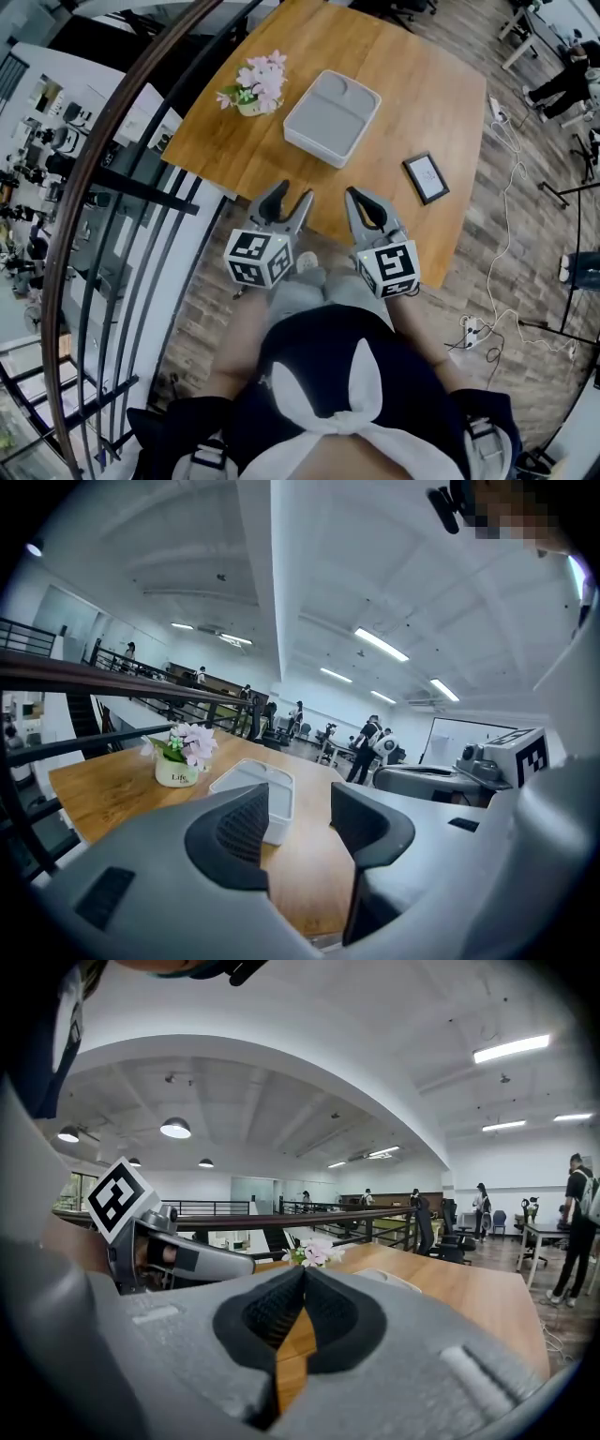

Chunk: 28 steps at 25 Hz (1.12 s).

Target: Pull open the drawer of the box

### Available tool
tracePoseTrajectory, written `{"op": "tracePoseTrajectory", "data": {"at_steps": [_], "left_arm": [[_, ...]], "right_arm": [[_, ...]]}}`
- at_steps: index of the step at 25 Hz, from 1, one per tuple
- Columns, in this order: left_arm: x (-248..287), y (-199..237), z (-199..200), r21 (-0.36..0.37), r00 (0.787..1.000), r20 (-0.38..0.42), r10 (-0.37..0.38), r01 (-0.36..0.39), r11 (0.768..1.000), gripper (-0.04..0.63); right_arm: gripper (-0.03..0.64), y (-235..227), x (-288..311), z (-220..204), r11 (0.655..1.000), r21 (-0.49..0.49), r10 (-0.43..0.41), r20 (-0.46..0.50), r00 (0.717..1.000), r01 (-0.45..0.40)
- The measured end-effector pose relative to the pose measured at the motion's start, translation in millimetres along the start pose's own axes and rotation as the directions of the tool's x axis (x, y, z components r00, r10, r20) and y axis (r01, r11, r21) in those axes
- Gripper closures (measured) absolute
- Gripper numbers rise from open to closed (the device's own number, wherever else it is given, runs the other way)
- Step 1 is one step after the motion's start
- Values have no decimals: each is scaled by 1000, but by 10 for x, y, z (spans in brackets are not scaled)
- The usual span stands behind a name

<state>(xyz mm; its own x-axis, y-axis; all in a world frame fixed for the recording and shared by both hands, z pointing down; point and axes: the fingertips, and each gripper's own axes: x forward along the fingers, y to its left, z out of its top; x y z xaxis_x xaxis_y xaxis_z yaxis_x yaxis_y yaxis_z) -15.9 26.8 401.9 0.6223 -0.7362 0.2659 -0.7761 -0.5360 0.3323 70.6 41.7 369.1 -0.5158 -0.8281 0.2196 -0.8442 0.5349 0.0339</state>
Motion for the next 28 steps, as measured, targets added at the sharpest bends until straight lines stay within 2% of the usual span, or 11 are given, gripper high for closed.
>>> {"op": "tracePoseTrajectory", "data": {"at_steps": [4, 10, 14, 20, 24, 28], "left_arm": [[145, 139, -38, -59, 999, -6, -32, 31, 998, 388], [286, 289, -167, -169, 997, -3, -83, 82, 982, 355], [428, 420, -263, -265, 995, -6, -103, 98, 959, 353], [677, 614, -386, -350, 997, -16, -80, 70, 934, 353], [812, 726, -469, -398, 994, -40, -101, 77, 914, 354], [964, 805, -574, -459, 987, -61, -149, 105, 882, 353]], "right_arm": [[618, -99, 126, -42, 999, -7, -35, -10, 999, 35], [618, -179, 252, -107, 999, -2, -53, -37, 998, 53], [618, -228, 404, -80, 999, 8, -48, -33, 998, 48], [618, -395, 601, -83, 999, 7, -49, -40, 998, 49], [618, -475, 733, -100, 999, 18, -49, -53, 997, 50], [618, -545, 882, -139, 999, 20, -45, -69, 997, 47]]}}
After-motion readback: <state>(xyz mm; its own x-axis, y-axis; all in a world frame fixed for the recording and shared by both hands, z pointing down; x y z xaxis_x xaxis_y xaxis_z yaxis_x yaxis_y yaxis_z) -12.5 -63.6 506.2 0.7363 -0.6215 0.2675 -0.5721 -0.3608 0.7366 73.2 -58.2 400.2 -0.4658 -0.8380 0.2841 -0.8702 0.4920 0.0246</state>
